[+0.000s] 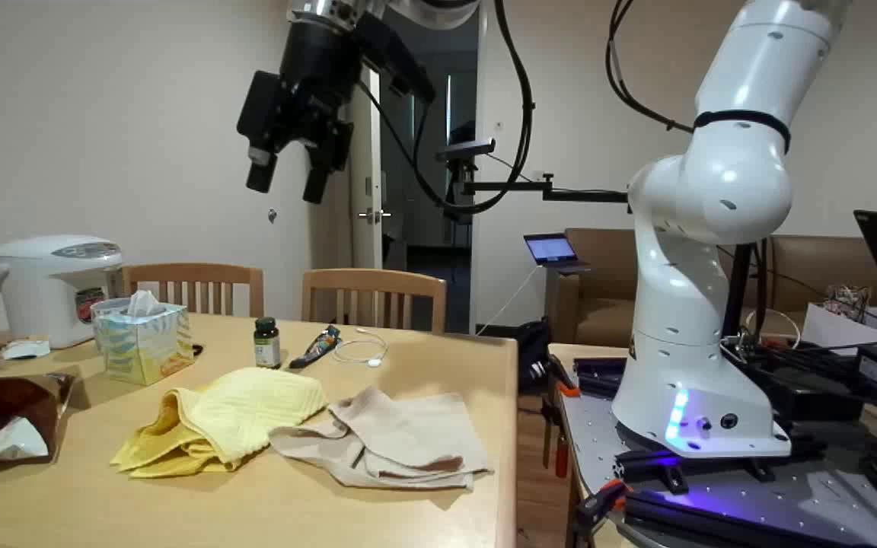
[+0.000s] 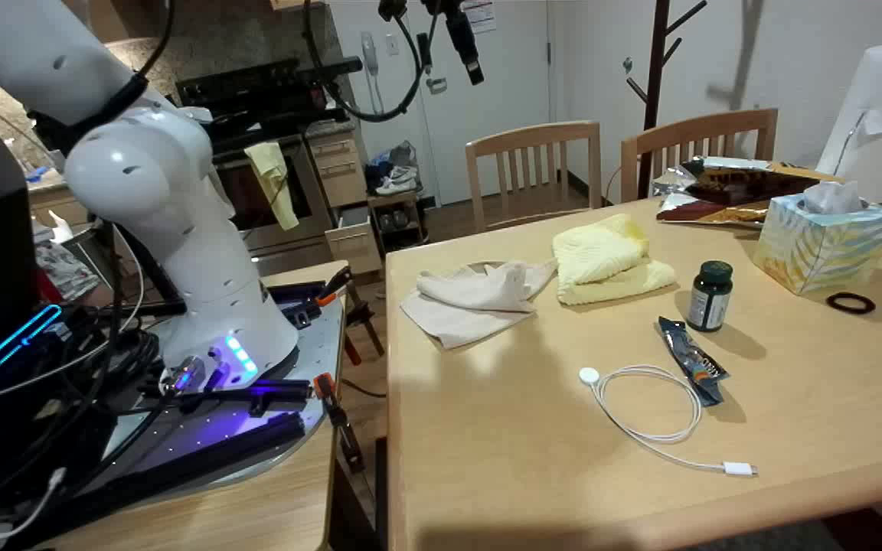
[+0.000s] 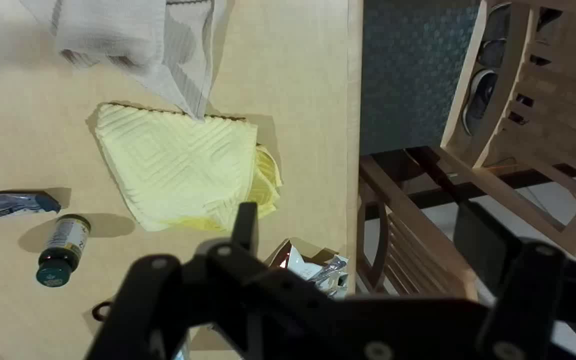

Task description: Use the white towel to wipe the table

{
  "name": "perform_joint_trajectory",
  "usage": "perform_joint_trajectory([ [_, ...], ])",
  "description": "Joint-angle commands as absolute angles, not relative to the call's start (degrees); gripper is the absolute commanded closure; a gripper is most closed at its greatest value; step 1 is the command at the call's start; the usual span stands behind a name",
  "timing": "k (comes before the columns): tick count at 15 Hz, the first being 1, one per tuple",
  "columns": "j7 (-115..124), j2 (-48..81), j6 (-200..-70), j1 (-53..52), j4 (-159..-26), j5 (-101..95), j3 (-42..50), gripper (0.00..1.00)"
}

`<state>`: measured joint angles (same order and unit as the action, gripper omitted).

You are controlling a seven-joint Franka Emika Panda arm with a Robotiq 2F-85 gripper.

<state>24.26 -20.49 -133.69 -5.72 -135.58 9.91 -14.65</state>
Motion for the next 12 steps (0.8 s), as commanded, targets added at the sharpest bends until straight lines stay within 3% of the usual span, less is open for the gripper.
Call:
perform_joint_trajectory([
  [1, 24.5, -20.4, -133.6, -6.3, -135.5, 9.6, -14.1, 0.00],
  [12, 24.8, -19.9, -129.9, -4.9, -135.0, 4.7, -14.7, 0.00],
])
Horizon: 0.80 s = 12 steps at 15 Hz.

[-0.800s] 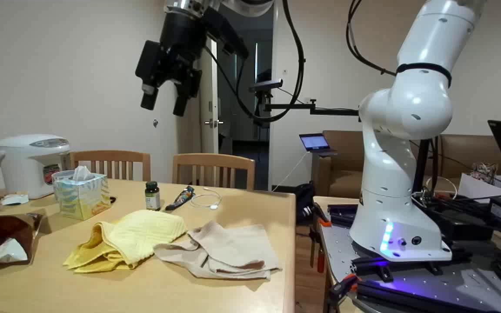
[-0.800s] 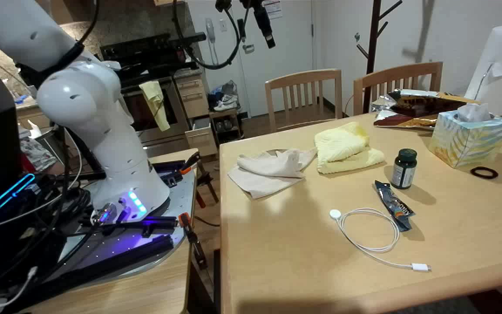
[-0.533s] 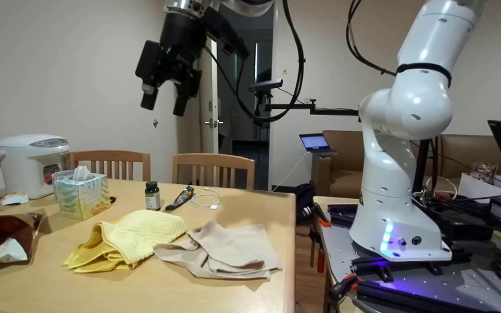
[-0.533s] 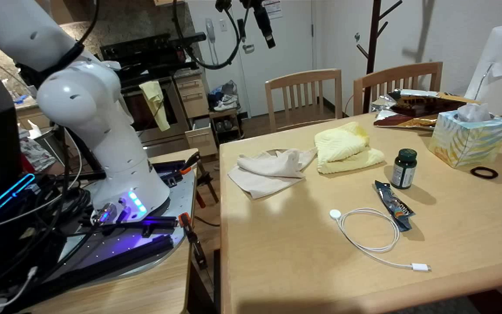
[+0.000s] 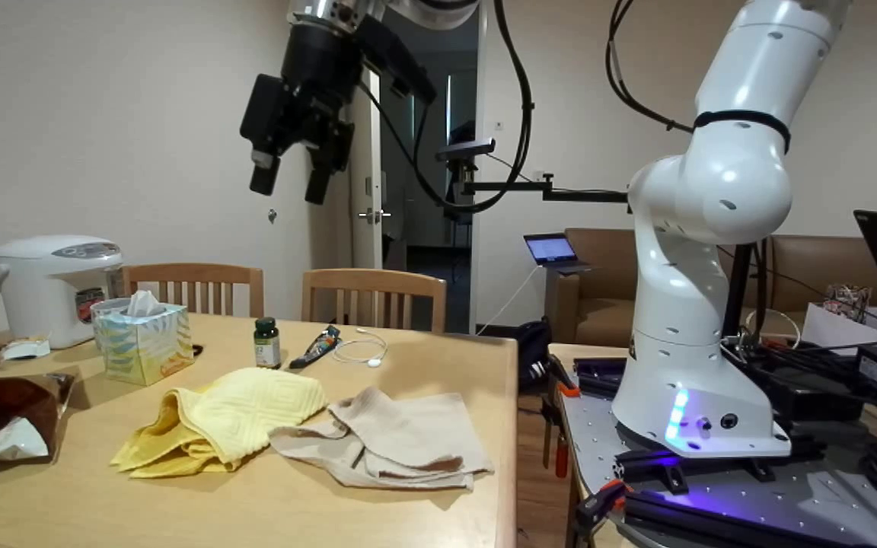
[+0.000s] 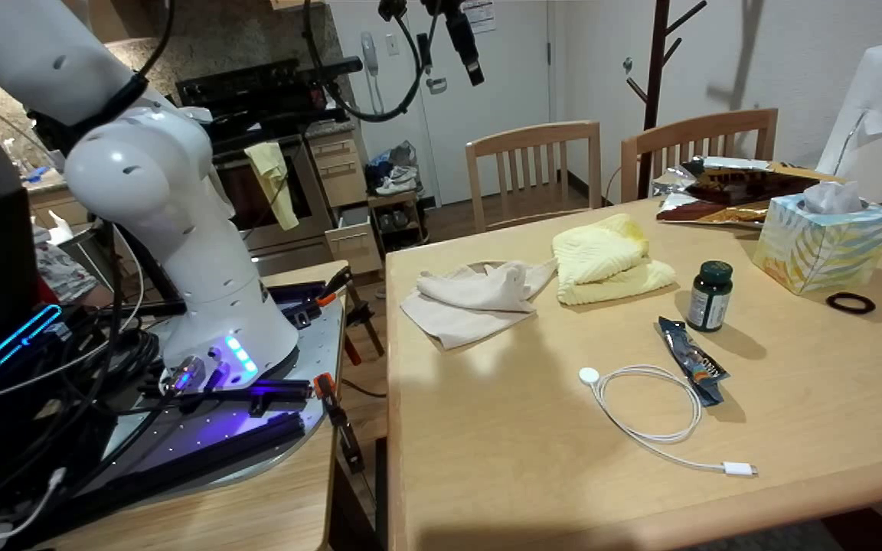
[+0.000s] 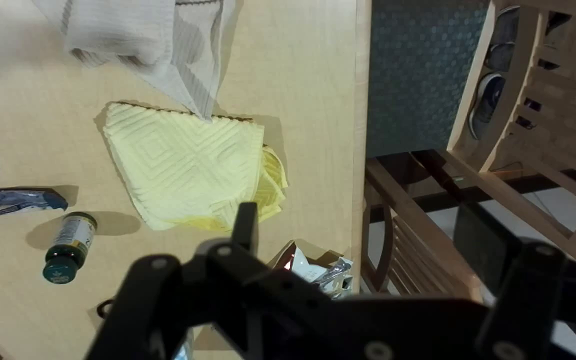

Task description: Use the white towel to wipe the table

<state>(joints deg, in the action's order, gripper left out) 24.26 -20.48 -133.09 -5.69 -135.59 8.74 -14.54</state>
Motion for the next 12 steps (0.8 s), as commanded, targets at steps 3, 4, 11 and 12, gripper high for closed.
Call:
perform_joint_trajectory([
  [3, 23.4, -18.5, -126.3, -4.6, -134.9, 0.5, -14.3, 0.00],
  [4, 23.0, -17.8, -126.1, -4.5, -135.3, -0.7, -13.9, 0.00],
  [11, 20.6, -9.9, -132.8, -3.2, -137.7, -8.6, -10.8, 0.00],
  [12, 20.4, -8.2, -135.0, -2.9, -138.1, -9.7, -10.1, 0.00],
])
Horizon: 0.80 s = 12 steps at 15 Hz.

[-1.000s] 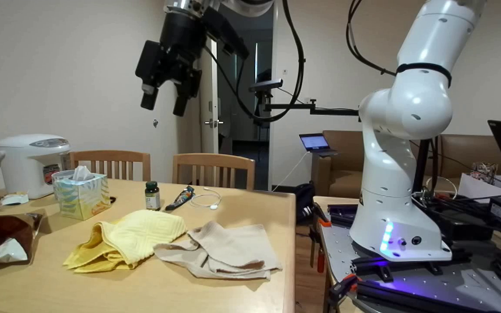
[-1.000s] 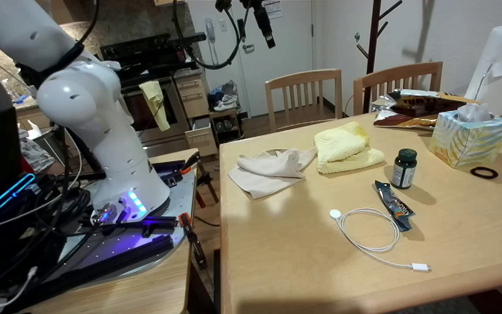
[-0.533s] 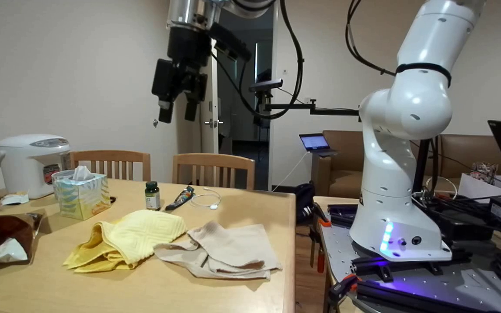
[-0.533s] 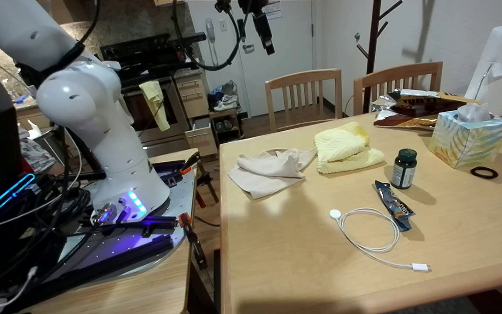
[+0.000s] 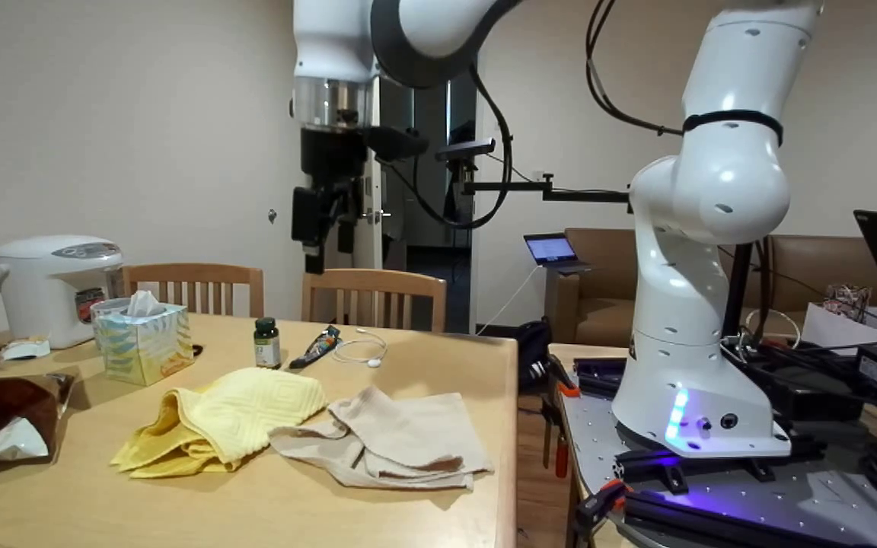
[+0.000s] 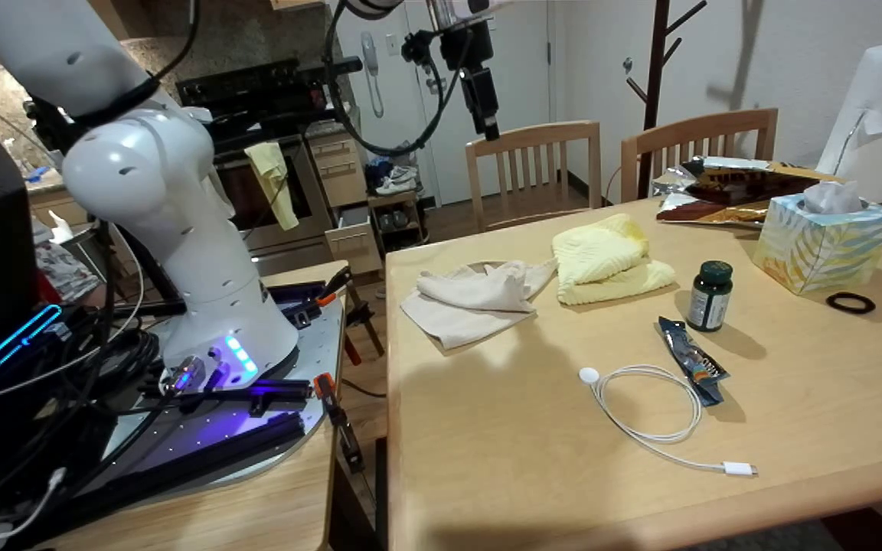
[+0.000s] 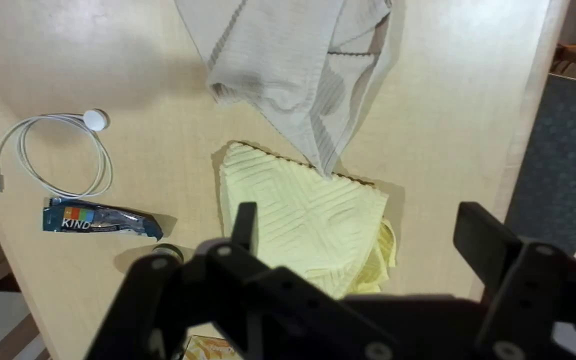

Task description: Use the white towel to wipe the table

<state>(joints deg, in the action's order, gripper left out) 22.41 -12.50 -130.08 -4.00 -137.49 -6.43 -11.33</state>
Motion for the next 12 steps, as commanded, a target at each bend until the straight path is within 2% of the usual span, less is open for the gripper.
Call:
perform_joint_trajectory([
  [1, 20.8, -6.8, -137.2, -2.7, -138.5, -10.8, -9.5, 0.00],
  [5, 18.7, -2.5, -143.7, -3.1, -139.9, -11.1, -6.9, 0.00],
  [10, 19.2, -2.5, -142.0, -3.7, -139.6, -10.5, -6.4, 0.00],
  [12, 24.0, -3.1, -143.4, -3.2, -139.5, -16.9, -6.5, 0.00],
])
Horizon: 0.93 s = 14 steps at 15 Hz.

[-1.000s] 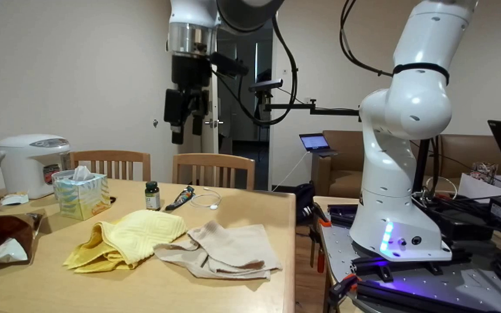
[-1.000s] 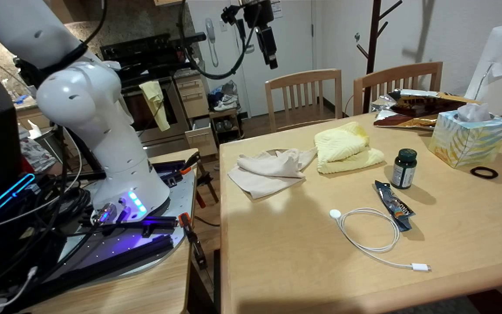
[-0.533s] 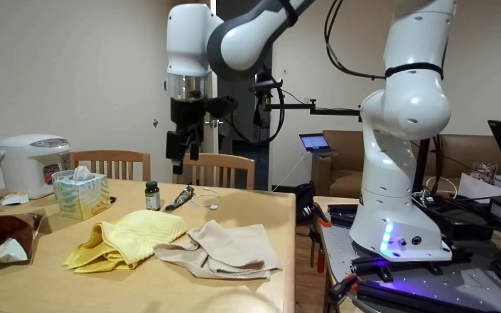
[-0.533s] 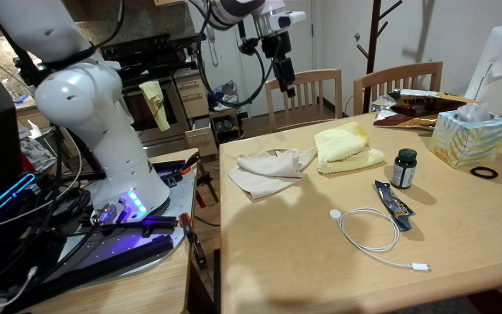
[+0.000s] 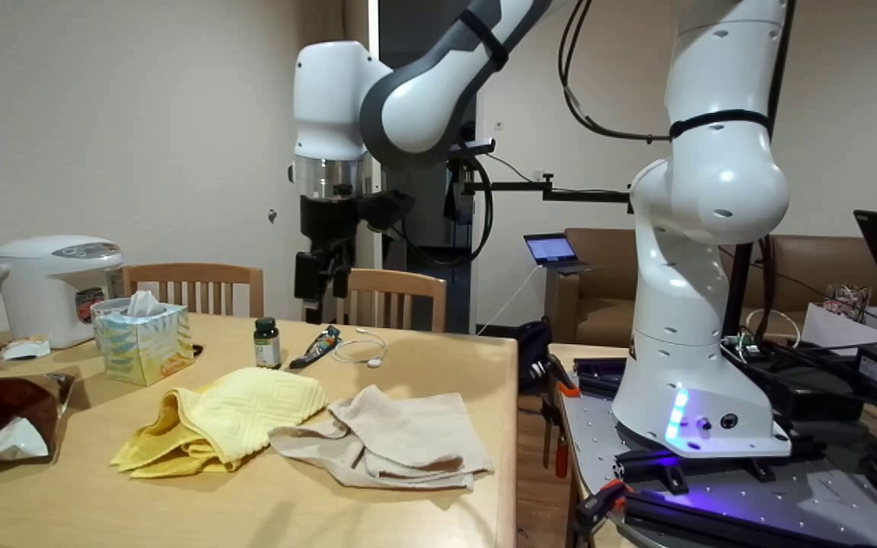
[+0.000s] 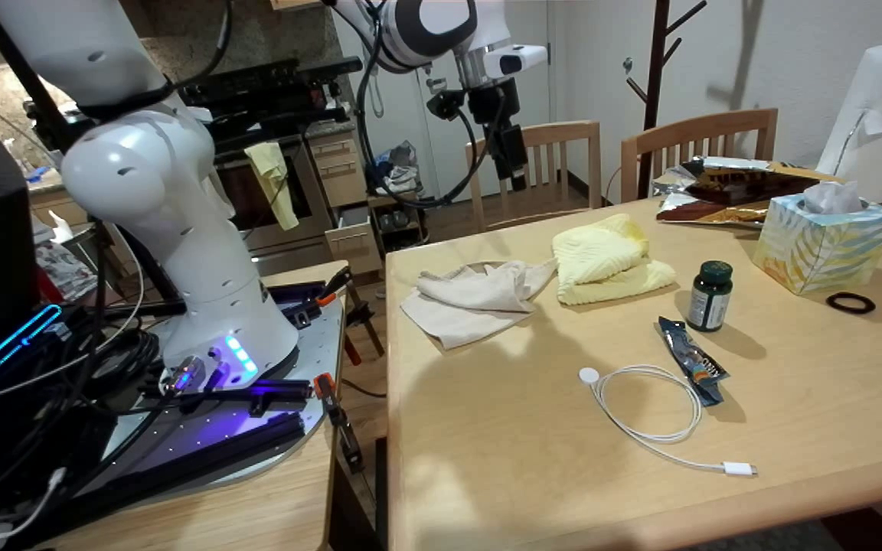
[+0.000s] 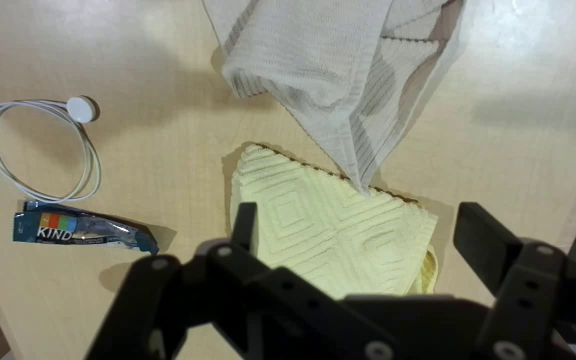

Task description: Use the white towel to wipe the table

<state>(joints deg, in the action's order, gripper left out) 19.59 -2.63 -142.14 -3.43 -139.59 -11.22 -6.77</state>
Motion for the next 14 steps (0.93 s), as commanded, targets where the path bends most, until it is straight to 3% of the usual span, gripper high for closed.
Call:
perform_joint_trajectory([
  [1, 23.2, -1.9, -142.8, -3.2, -138.6, -17.2, -6.3, 0.00],
  [14, 2.9, 16.6, -138.8, -1.8, -131.4, 8.5, -4.5, 0.00],
])
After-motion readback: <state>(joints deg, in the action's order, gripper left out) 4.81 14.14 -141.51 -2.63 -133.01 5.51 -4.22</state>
